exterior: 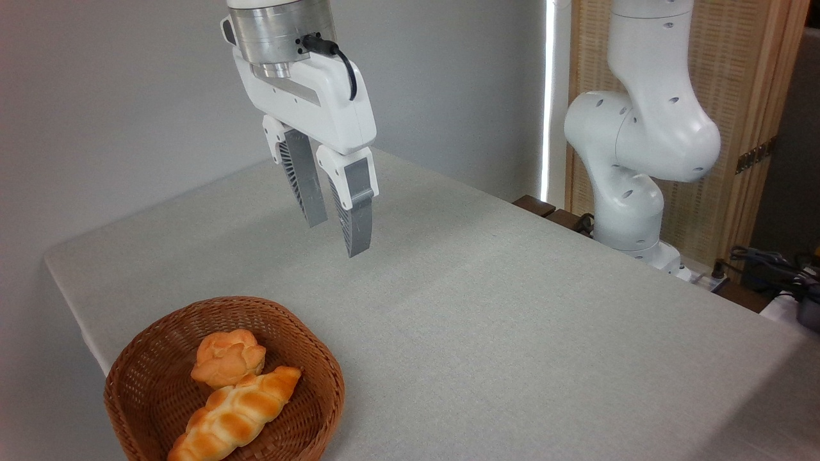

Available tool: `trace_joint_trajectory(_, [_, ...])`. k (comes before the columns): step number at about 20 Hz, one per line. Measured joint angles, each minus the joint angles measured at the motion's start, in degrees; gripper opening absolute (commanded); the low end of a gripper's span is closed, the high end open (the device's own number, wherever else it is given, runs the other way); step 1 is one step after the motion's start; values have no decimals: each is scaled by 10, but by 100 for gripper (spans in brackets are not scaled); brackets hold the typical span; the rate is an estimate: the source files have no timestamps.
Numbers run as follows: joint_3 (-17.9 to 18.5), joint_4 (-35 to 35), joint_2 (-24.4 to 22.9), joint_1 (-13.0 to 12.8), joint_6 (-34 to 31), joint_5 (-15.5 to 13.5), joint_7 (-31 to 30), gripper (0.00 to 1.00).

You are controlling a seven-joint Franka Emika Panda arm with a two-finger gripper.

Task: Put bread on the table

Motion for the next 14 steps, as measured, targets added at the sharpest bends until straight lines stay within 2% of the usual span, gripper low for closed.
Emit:
trace_joint_trajectory(9, [13, 0, 0, 2, 16, 0, 0, 100])
trace_joint_trajectory(14, [9, -1, 17, 0, 100, 0, 0, 100])
